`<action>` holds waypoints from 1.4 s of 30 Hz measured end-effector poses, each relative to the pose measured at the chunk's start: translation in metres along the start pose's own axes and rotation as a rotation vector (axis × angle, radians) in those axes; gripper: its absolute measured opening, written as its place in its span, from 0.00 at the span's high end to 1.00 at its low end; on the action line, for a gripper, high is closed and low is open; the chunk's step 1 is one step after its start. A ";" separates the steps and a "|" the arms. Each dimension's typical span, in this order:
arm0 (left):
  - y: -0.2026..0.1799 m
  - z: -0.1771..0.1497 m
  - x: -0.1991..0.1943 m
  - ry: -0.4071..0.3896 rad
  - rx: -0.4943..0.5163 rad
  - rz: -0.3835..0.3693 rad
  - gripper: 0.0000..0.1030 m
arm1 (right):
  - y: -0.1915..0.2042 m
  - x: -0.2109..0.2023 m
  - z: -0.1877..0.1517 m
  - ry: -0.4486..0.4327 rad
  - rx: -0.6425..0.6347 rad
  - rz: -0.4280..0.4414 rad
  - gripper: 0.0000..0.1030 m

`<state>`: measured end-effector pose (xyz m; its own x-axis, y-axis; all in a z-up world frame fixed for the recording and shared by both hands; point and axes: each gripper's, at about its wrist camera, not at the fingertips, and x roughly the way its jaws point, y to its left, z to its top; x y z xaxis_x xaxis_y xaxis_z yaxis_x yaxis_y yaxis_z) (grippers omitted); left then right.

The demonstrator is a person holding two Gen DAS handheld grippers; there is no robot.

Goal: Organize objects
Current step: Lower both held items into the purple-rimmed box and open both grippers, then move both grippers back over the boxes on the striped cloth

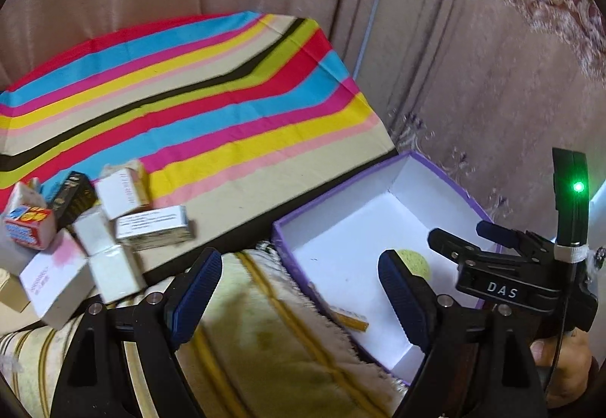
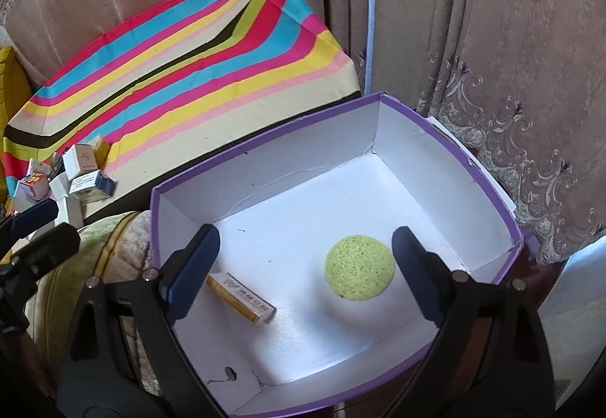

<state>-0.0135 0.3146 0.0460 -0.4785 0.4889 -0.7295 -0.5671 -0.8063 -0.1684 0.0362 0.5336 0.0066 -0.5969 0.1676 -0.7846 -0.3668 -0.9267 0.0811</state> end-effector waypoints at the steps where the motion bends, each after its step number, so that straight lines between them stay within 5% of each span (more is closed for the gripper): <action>1: 0.006 -0.001 -0.005 -0.014 -0.006 0.006 0.17 | 0.003 -0.002 0.000 -0.002 -0.005 0.003 0.09; 8: 0.063 -0.013 -0.045 -0.101 -0.075 0.078 0.17 | 0.031 -0.011 0.003 -0.010 -0.065 0.030 0.09; 23: 0.200 -0.068 -0.115 -0.129 -0.338 0.260 0.17 | 0.149 -0.012 -0.005 0.042 -0.276 0.179 0.09; 36: 0.286 -0.097 -0.145 -0.084 -0.460 0.415 0.17 | 0.260 0.010 -0.015 0.107 -0.475 0.249 0.09; 42: 0.313 -0.094 -0.138 -0.022 -0.463 0.405 0.17 | 0.293 0.025 -0.020 0.113 -0.538 0.237 0.09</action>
<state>-0.0619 -0.0369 0.0314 -0.6115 0.1164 -0.7826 0.0101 -0.9879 -0.1548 -0.0719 0.2595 -0.0015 -0.5279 -0.0737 -0.8461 0.1976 -0.9795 -0.0380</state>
